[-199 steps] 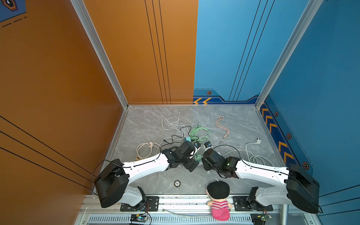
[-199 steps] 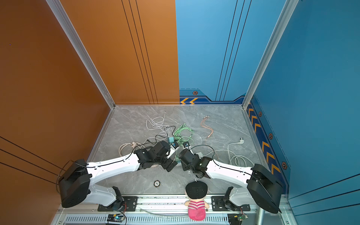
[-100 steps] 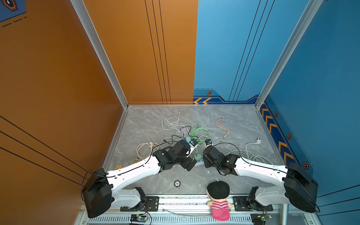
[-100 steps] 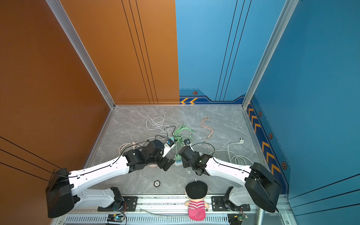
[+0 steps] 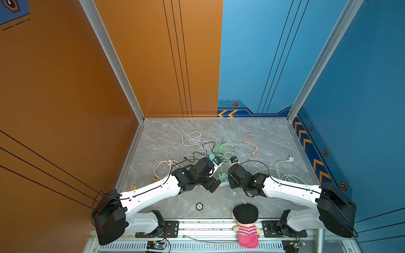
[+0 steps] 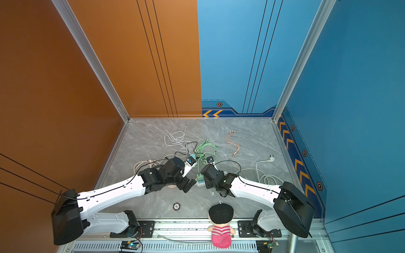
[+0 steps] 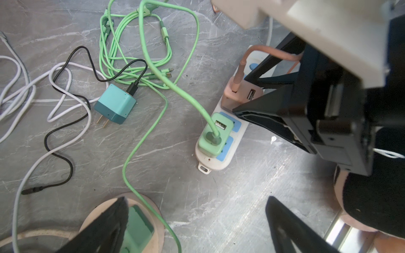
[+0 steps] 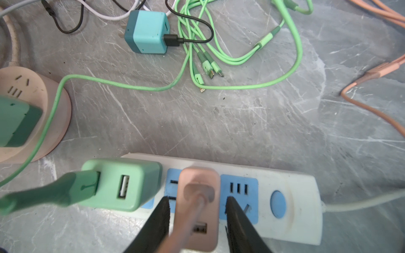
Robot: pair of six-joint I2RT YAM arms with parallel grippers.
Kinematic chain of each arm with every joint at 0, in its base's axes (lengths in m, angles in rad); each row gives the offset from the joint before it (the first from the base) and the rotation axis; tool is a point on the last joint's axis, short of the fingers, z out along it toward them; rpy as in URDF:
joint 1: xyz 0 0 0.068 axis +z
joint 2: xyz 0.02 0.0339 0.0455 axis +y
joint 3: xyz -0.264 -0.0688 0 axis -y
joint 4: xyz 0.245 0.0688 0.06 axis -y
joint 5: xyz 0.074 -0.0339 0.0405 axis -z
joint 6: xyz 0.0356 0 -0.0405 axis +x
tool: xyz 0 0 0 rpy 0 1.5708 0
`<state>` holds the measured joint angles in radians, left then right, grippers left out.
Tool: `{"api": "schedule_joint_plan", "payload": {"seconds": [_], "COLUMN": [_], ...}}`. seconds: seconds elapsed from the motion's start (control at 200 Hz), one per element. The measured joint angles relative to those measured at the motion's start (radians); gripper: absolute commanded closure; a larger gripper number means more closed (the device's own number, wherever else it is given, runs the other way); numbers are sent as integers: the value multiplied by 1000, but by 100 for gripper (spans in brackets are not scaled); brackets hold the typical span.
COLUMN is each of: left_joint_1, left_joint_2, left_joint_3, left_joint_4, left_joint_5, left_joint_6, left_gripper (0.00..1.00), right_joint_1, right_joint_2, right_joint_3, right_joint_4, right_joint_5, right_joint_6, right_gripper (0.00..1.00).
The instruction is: Insert the plug
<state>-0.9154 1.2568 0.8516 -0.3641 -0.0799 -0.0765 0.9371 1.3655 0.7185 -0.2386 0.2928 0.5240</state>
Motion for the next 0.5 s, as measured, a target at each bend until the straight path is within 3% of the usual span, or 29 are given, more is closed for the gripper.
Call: {"api": "schedule_joint_plan", "payload": {"seconds": [0.215, 0.24, 0.27, 0.295, 0.501], "left_joint_1": [0, 0, 0, 0, 0], "left_joint_2": [0, 0, 0, 0, 0], "left_joint_3": [0, 0, 0, 0, 0], "left_joint_4": [0, 0, 0, 0, 0], "left_joint_5": [-3, -3, -3, -3, -4], "left_joint_6": [-4, -5, -8, -9, -19], "left_gripper": [2, 2, 2, 2, 2], "right_joint_1": [24, 24, 24, 24, 36], "right_joint_2": [-15, -21, -27, -33, -72], "right_joint_3": [-27, -32, -34, -35, -35], "right_joint_4": [33, 33, 32, 32, 8], "right_joint_5": [12, 13, 16, 16, 2], "right_joint_6": [-8, -8, -8, -8, -1], "right_gripper": [100, 89, 67, 60, 41]}}
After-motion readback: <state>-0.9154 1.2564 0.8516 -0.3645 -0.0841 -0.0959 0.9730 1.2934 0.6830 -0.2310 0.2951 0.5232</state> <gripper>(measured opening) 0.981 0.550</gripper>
